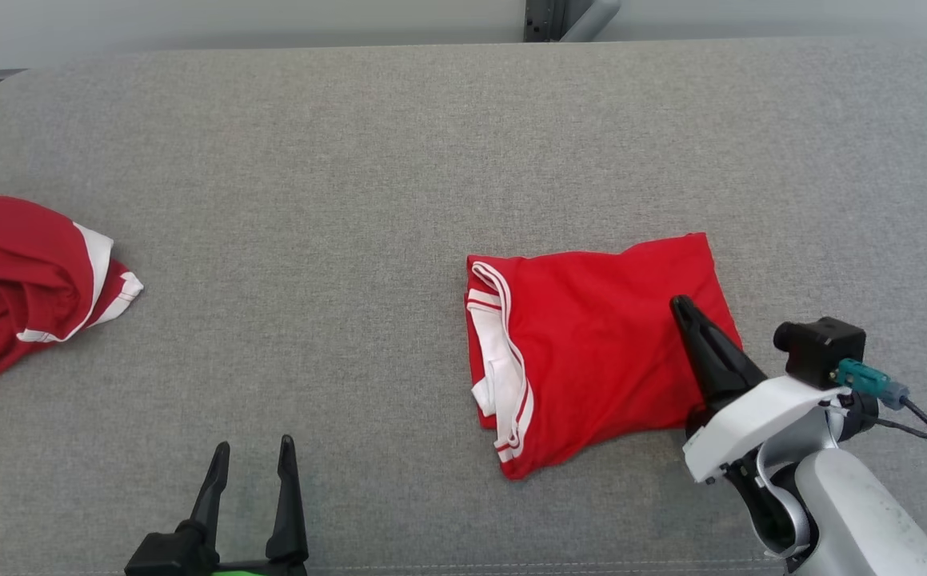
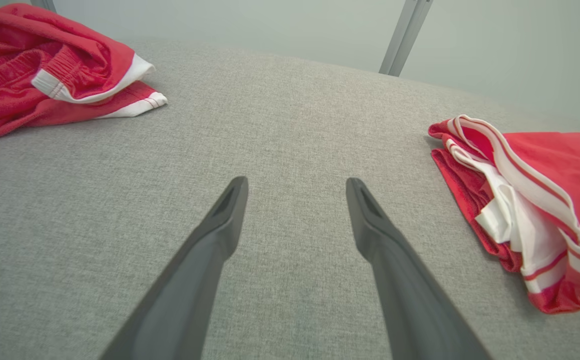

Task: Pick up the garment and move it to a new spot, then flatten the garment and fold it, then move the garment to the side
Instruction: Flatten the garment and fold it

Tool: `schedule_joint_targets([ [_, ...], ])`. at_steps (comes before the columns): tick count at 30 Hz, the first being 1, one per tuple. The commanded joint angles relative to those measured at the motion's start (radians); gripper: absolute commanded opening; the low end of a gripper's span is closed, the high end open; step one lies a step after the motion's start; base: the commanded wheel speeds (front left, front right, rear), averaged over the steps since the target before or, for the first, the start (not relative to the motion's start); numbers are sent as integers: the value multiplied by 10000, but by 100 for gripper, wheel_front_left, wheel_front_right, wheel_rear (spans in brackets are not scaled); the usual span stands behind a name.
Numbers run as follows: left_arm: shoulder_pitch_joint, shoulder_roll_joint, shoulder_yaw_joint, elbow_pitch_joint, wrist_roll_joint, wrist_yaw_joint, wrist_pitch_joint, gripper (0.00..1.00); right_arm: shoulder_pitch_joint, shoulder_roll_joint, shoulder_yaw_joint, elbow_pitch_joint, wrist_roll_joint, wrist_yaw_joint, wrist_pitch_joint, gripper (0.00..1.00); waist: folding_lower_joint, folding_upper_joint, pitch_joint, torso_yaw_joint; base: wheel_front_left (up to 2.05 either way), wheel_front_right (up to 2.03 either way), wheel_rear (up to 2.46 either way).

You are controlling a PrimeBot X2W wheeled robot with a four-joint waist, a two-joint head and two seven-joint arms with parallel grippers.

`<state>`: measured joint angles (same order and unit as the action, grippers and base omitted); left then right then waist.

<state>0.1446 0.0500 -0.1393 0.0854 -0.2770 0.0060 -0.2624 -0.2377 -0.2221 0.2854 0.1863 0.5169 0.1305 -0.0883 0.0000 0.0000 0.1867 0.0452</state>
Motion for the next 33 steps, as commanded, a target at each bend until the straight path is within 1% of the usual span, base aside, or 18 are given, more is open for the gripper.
schedule_joint_targets([
  [1,-240,16,-89,8,-119,-21,-29,100,97,115,110,341,-230,1,-65,0,0,0,163,115,0,0,0],
  [2,-240,16,-89,8,-119,-21,-29,100,97,115,110,341,-230,1,-65,0,0,0,163,115,0,0,0],
  [6,-376,16,-236,4,-156,33,-28,100,-265,438,292,1357,-780,1,-576,0,0,0,320,276,0,0,0],
  [8,-440,16,-230,-6,-117,31,-29,100,-482,751,450,1927,-931,1,-895,0,0,0,354,353,0,0,0],
  [12,-477,14,-157,-42,-28,-10,-29,100,-988,1160,1063,2933,-1338,1,-1281,0,0,0,375,508,0,0,0],
  [17,-463,14,-134,-44,-15,-16,-29,100,-1497,1527,2165,3945,-1337,1,-1503,0,0,0,340,621,0,0,0],
  [20,-383,14,-150,-1,-30,-3,-29,100,-1789,1640,2752,4331,-1344,1,-1624,0,0,0,272,660,0,0,0],
  [24,-243,14,-151,72,34,36,-29,100,-1966,1692,3550,4698,-1072,1,-1712,0,0,0,153,650,0,0,0],
  [28,-118,15,-79,154,8,69,-29,100,-2114,1697,4364,4794,-631,-1,-1754,0,0,0,-63,531,0,0,0],
  [30,-74,15,41,111,27,70,-29,100,-2130,1690,4364,4606,-541,-1,-1781,0,0,0,-219,409,0,0,0],
  [33,103,15,276,-31,68,86,-28,100,-1739,1696,3739,3729,-930,1,-1770,0,0,0,-538,166,0,0,0],
])
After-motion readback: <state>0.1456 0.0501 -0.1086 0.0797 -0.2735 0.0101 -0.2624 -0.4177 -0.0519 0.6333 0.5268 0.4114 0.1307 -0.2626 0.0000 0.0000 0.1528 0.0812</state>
